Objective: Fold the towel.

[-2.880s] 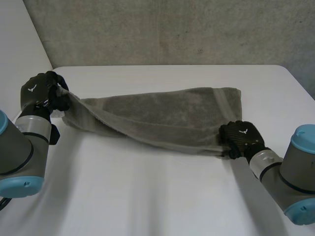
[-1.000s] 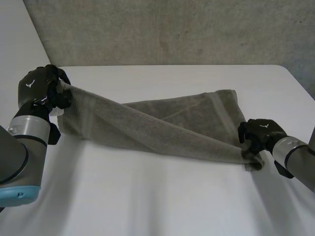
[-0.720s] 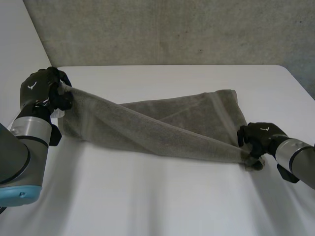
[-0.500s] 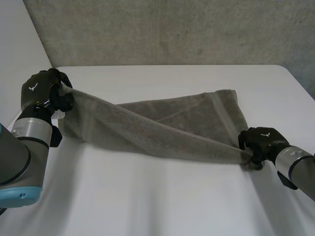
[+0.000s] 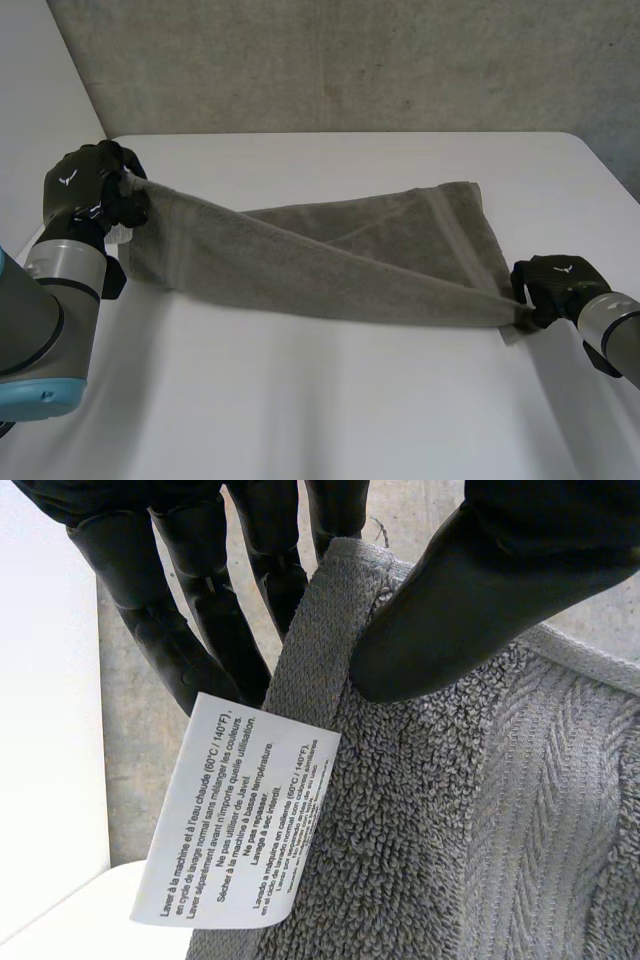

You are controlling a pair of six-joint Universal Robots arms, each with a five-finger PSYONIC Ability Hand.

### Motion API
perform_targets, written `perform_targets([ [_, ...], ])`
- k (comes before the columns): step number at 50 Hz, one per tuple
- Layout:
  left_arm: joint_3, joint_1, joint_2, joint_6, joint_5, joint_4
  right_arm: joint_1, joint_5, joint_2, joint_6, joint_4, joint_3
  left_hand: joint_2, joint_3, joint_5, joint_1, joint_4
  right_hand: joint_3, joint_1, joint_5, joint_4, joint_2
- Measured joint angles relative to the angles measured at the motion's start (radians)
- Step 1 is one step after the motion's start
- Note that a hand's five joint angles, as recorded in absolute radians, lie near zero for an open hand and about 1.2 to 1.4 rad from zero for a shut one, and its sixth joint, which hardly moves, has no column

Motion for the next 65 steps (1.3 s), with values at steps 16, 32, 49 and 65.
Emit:
perform_targets([
  [16, 0.006, 0.000, 0.077, -0.009, -0.002, -0.012, -0.061, -0.056, -0.270, 0.064, 0.051, -0.069, 0.000, 0.000, 0.000, 0.000, 0.000, 0.151, 0.143, 0.154, 0.153, 0.131],
  [32, -0.089, 0.000, 0.396, -0.006, 0.008, -0.164, -0.143, -0.275, -0.504, -0.330, 0.574, -0.288, 0.000, 0.000, 0.000, 0.000, 0.000, 0.151, 0.143, 0.154, 0.153, 0.133],
  [49, -0.235, 0.054, 0.409, 0.003, 0.133, -0.199, -0.221, -0.287, -0.458, -0.673, 0.642, -0.148, 0.000, 0.001, 0.000, 0.000, 0.000, 0.151, 0.143, 0.154, 0.153, 0.133],
  [65, 0.021, 0.049, -0.115, 0.082, 0.106, -0.057, 0.008, -0.106, 0.024, -0.505, 0.400, -0.453, 0.000, 0.001, 0.000, 0.000, 0.000, 0.151, 0.143, 0.155, 0.153, 0.133],
])
